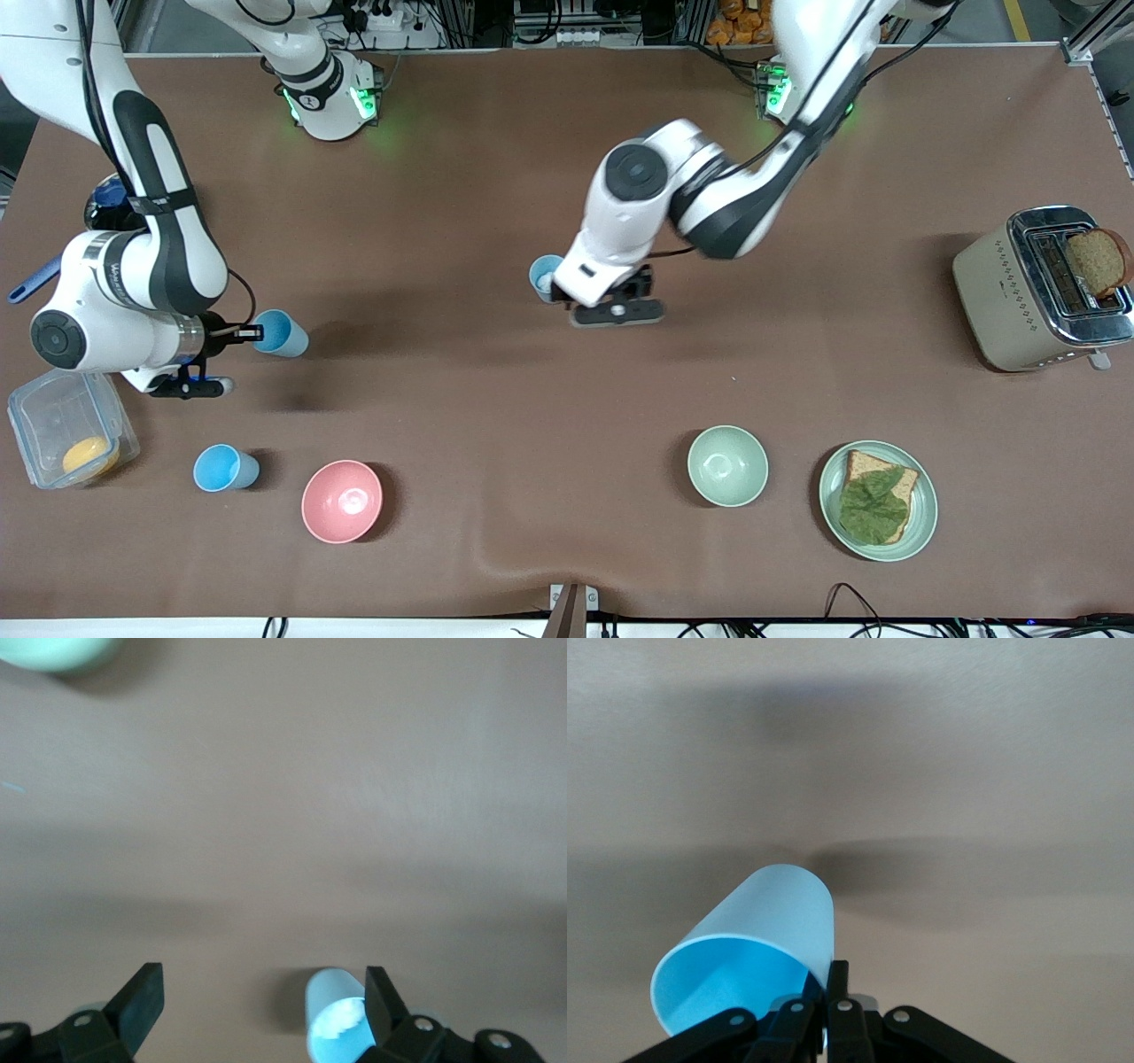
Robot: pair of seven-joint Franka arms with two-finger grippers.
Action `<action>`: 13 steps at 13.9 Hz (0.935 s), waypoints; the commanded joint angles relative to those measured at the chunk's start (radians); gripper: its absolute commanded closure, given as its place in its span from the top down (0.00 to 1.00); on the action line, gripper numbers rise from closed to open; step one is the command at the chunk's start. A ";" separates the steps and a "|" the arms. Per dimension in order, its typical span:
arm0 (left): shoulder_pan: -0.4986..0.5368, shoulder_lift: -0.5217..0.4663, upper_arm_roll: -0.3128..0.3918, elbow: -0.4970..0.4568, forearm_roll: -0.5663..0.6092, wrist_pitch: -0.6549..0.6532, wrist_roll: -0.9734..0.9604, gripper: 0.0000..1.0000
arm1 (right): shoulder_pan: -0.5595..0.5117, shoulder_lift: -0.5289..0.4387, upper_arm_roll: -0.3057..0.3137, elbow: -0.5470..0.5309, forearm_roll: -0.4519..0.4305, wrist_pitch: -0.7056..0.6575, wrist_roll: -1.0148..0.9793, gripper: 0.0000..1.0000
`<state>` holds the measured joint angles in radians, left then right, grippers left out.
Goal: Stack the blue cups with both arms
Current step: 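Release the tissue cup with the left gripper while the right gripper carries its cup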
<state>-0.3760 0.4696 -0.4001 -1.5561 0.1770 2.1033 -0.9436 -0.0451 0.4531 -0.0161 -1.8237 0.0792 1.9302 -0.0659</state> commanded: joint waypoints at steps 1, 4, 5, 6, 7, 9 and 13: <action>0.077 -0.138 -0.003 -0.038 0.025 -0.089 -0.003 1.00 | 0.066 -0.050 0.002 -0.005 0.022 -0.051 0.139 0.00; 0.129 -0.212 -0.003 -0.036 0.025 -0.147 -0.001 1.00 | 0.196 -0.077 0.004 0.017 0.114 -0.092 0.361 0.00; 0.152 -0.233 -0.003 -0.036 0.025 -0.163 0.005 1.00 | 0.242 -0.077 0.004 0.027 0.137 -0.092 0.445 0.00; 0.170 -0.252 -0.003 -0.036 0.025 -0.179 0.031 1.00 | 0.298 -0.077 0.004 0.035 0.148 -0.091 0.536 0.00; 0.187 -0.265 -0.003 -0.035 0.024 -0.195 0.069 1.00 | 0.354 -0.077 0.004 0.050 0.158 -0.091 0.620 0.00; 0.225 -0.301 -0.003 -0.035 0.012 -0.226 0.136 1.00 | 0.460 -0.080 0.004 0.087 0.192 -0.094 0.803 0.00; 0.265 -0.338 -0.005 -0.026 0.007 -0.285 0.158 1.00 | 0.617 -0.074 0.002 0.181 0.214 -0.129 1.136 0.00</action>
<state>-0.1301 0.1695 -0.3974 -1.5606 0.1778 1.8436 -0.8007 0.5264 0.3832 0.0030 -1.6748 0.2698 1.8283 0.9559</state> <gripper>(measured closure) 0.000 0.969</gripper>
